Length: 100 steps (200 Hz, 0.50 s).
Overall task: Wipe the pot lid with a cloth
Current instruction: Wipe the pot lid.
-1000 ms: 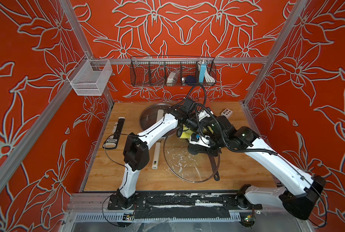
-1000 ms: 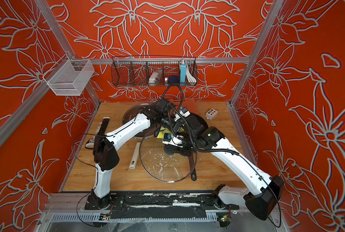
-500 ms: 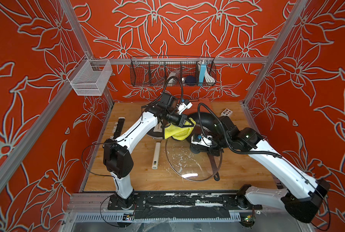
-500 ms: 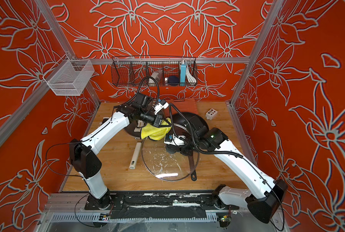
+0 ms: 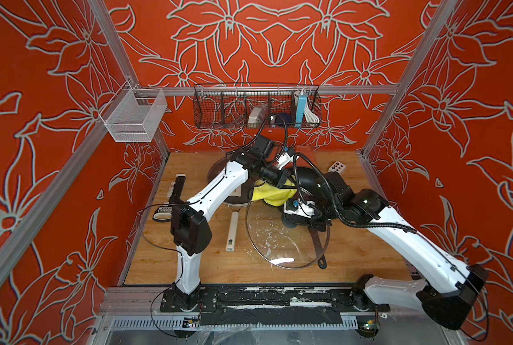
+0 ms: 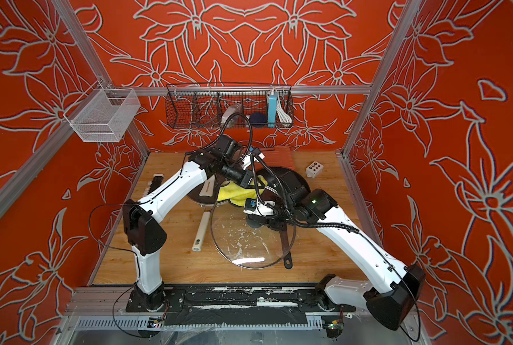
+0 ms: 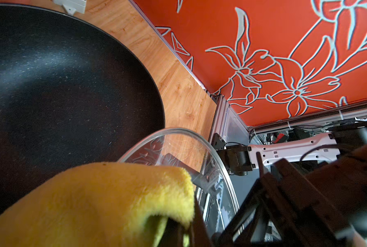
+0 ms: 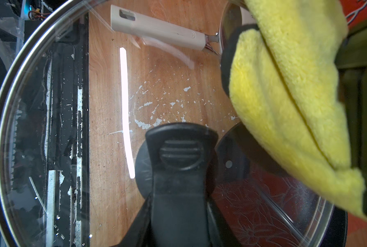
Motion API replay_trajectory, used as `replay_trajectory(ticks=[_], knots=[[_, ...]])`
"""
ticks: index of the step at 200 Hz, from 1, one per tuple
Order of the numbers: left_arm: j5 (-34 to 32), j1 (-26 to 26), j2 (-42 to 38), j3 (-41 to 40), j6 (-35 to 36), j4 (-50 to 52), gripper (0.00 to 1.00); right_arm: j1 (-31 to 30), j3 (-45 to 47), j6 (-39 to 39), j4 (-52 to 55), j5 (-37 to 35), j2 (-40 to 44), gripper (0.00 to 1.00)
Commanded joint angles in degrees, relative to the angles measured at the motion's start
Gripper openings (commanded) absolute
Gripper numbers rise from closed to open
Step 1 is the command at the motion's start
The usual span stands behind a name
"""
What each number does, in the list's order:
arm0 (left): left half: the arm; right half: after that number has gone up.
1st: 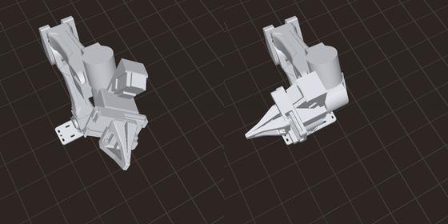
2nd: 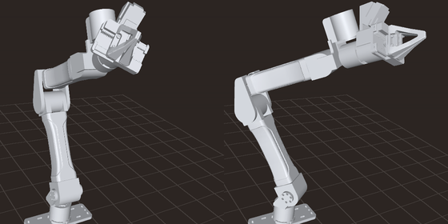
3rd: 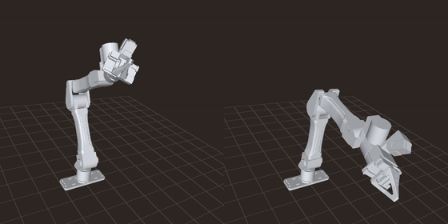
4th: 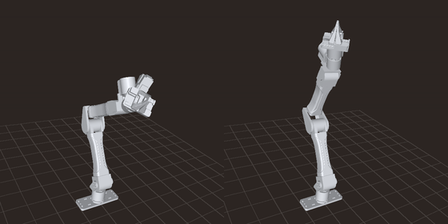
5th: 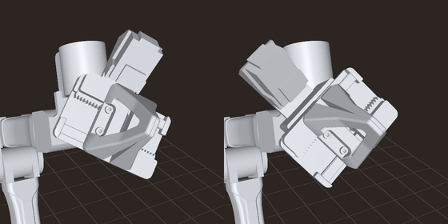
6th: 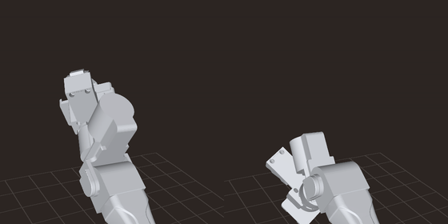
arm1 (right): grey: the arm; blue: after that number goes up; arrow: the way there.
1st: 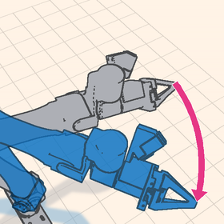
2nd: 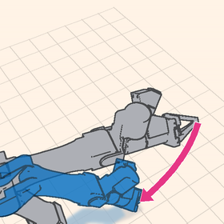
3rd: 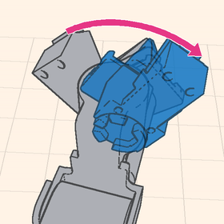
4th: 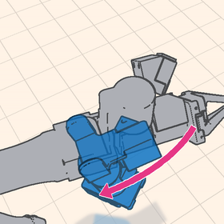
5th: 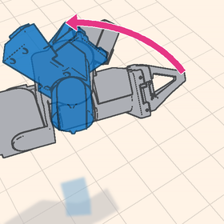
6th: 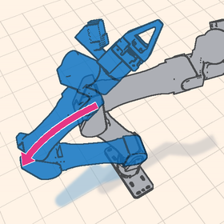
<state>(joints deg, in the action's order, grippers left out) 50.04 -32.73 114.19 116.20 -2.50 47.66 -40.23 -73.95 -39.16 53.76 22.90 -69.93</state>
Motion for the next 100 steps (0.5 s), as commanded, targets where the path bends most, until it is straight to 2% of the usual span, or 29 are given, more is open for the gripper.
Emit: replay_trajectory(ticks=[1,48,100], knots=[[1.15,-2.60,4.38,5.22,2.41,4.99,0.00,-0.89,-3.06,-2.04,-9.14,4.09,0.58,0.00],[2.76,-5.46,10.63,9.93,0.92,4.75,0.00,-2.63,-2.97,-2.20,-11.95,2.41,-0.02,0.00],[3.31,-8.46,18.51,21.38,2.83,12.24,0.00,-3.54,-5.69,-2.10,-11.76,2.02,-2.34,0.00]])
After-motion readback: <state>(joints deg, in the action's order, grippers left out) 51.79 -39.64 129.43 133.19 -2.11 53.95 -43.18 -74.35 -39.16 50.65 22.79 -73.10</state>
